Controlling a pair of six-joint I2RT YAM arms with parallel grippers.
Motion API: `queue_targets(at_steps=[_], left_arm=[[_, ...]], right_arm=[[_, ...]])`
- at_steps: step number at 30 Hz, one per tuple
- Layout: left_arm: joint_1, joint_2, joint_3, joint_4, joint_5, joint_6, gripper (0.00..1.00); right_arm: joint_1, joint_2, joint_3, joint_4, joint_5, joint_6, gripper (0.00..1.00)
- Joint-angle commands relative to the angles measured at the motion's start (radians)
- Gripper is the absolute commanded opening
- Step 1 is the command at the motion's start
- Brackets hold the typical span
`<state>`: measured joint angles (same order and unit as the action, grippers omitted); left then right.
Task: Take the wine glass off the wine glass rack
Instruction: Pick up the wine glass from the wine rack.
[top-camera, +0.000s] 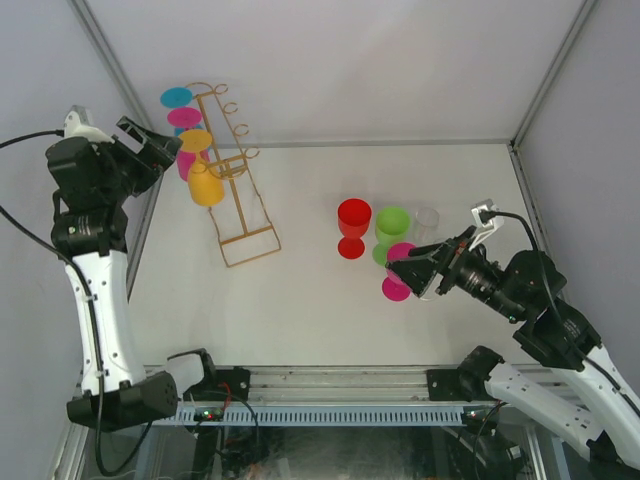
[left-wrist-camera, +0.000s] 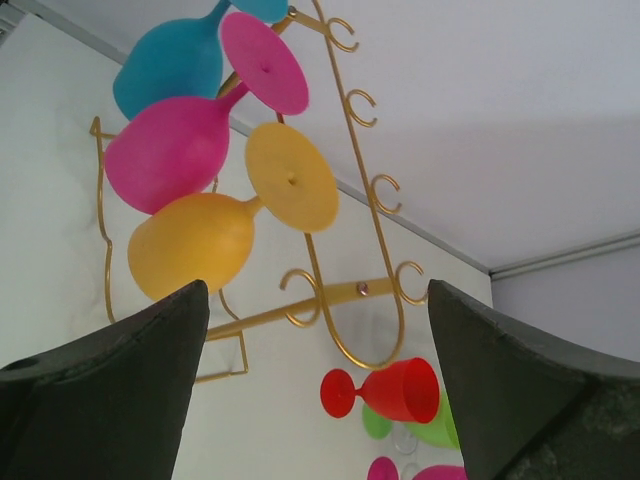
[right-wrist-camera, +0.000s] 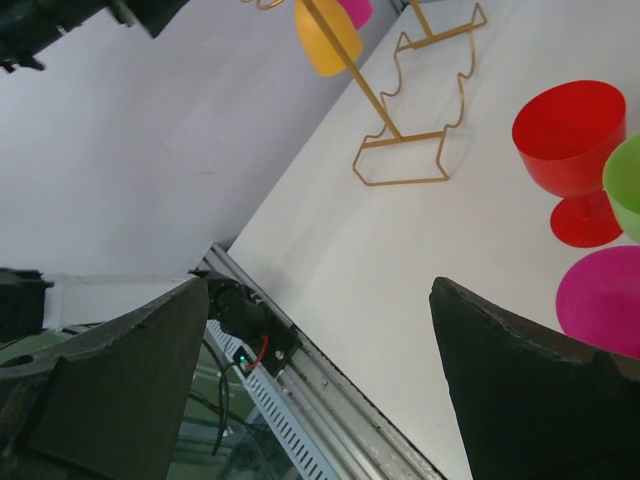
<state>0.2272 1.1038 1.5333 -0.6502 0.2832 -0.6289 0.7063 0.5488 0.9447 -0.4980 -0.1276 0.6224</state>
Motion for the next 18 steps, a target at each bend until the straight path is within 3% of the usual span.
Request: queue_targets(at_steps=[1, 10, 15, 18], left_arm=[[0.04, 0.056, 0.007, 0.082, 0.03, -0.037, 0.92], [0.072, 0.149, -0.004, 0.137, 0.061, -0.081, 0.89], [0.073, 0.195, -0.037, 0.217, 0.118, -0.139, 0.84], [0.072, 0.22, -0.051, 0.266, 0.159, -0.176, 0.81]], right_arm=[[-0.005, -0.019, 0.006, 0.064, -0.043, 0.049, 0.92], [-0.005, -0.035, 0.006, 0.04, -0.004, 0.053, 0.92], [-0.005, -0.019, 0.007, 0.087, -0.104, 0.051, 0.92], [-0.005, -0.02, 0.007, 0.087, -0.069, 0.077, 1.0]])
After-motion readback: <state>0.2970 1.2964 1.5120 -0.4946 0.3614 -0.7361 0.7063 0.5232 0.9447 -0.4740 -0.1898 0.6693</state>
